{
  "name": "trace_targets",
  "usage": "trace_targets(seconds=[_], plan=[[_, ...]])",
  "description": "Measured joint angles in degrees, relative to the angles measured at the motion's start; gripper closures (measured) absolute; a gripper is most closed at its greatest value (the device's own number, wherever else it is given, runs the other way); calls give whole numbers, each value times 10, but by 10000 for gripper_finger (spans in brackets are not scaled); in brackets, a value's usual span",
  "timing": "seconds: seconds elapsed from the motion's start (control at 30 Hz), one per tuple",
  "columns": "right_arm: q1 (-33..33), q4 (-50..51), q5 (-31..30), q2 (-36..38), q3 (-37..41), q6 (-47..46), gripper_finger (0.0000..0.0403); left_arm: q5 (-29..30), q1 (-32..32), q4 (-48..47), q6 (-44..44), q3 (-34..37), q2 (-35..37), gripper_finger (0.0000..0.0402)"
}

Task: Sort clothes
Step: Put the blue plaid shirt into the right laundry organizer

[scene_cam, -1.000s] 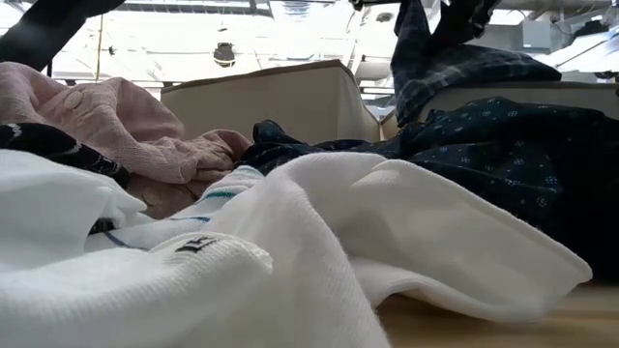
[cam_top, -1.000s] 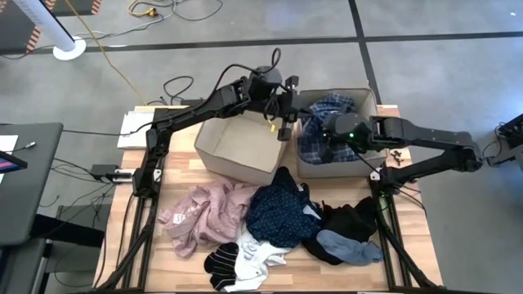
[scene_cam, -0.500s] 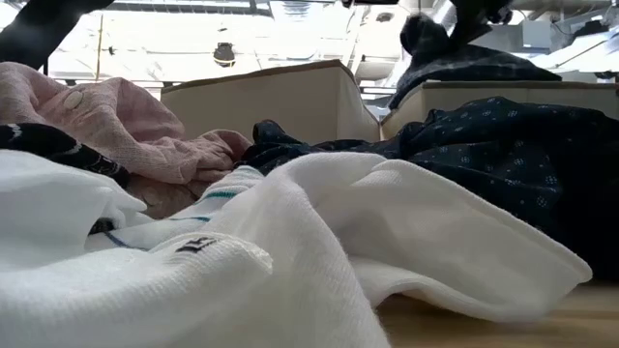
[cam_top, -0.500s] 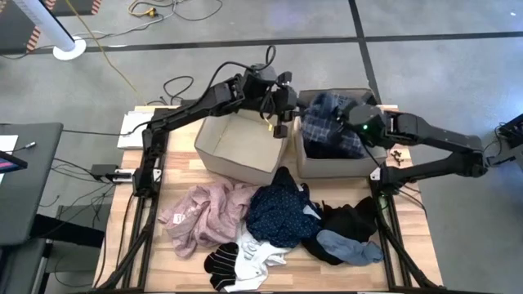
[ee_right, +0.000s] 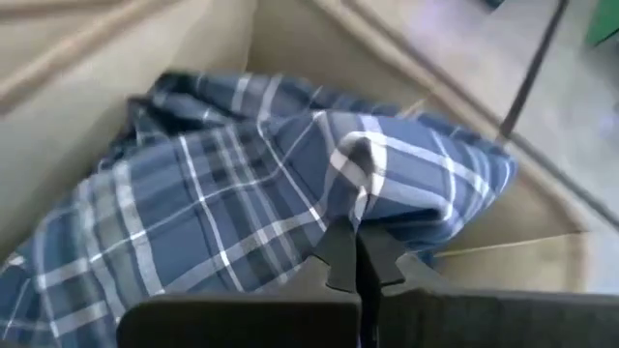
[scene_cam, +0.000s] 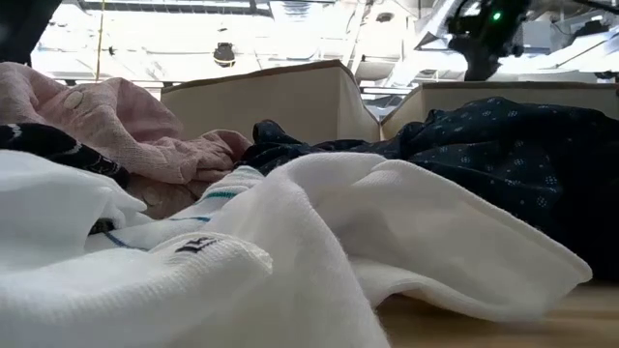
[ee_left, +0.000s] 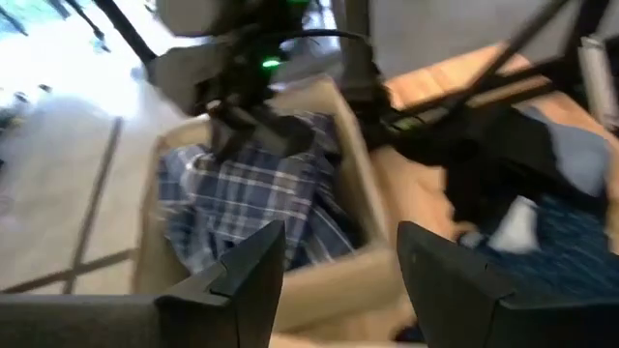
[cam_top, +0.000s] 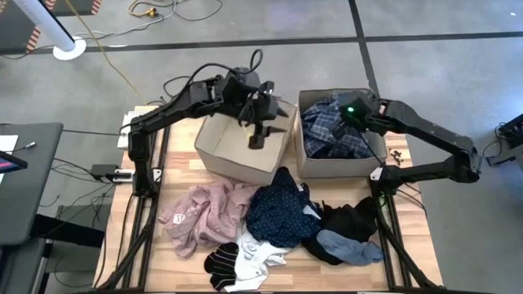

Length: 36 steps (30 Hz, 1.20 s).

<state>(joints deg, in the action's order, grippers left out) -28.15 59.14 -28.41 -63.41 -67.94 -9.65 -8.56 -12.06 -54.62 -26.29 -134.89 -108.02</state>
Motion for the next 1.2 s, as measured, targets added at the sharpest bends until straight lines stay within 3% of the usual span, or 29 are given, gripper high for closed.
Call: trace_targets(seconds=[0.23, 0.57, 0.87, 1.2], plan=[[-20, 18, 26, -88, 0, -5, 403, 2, 43, -70, 23, 0, 34, 206], [-92, -4, 160, -201, 41, 16, 403, 21, 101, -160, 45, 0, 44, 205], [-143, -172, 315, -213, 178, 35, 403, 44, 120, -185, 57, 0, 44, 213], [-169, -266, 376, -209, 286, 35, 393, 44, 120, -186, 60, 1, 38, 214]])
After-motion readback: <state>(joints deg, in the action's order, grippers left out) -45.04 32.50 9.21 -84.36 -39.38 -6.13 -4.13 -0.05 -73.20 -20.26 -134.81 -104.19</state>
